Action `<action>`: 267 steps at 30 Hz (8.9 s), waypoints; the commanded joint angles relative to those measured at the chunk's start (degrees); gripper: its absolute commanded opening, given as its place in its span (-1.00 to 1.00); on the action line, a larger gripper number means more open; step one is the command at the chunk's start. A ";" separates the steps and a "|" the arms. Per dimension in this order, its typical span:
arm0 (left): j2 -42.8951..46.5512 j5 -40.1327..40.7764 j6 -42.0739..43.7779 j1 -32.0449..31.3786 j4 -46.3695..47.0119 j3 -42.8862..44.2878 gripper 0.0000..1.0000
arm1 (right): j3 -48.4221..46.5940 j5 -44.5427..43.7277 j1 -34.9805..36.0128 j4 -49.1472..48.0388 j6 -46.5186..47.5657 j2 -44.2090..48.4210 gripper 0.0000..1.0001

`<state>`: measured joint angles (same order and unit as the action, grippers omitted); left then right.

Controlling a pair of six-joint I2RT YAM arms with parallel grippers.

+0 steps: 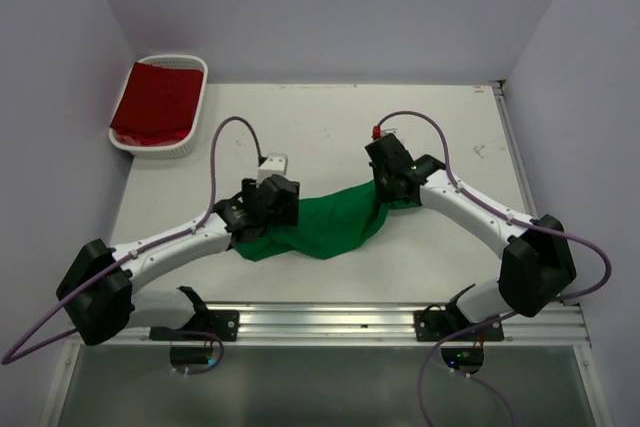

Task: Fold and stack the t-shirts
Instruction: Flatten out the tshirt

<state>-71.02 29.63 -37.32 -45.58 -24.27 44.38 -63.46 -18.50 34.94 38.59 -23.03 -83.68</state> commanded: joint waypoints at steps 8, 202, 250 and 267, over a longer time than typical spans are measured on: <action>-17.12 -7.92 24.57 -19.62 20.13 11.43 0.66 | 1.06 2.24 -0.05 -3.78 -1.85 -4.47 -1.00; -54.66 -7.04 9.99 36.44 -10.36 77.79 -1.00 | 12.57 9.10 4.35 6.24 -8.35 3.08 -0.07; -48.51 -15.83 8.23 36.97 -4.91 61.79 -1.00 | -12.39 -0.40 -3.74 1.14 -1.93 -17.92 -0.33; -38.07 -15.30 10.86 35.65 -5.17 57.23 -1.00 | -15.20 -7.42 -4.35 4.74 -2.55 -8.45 -1.00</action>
<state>-118.54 13.72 -28.14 -9.17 -31.07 102.13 -74.70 -21.76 30.72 42.28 -25.23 -99.29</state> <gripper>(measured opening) 0.008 0.023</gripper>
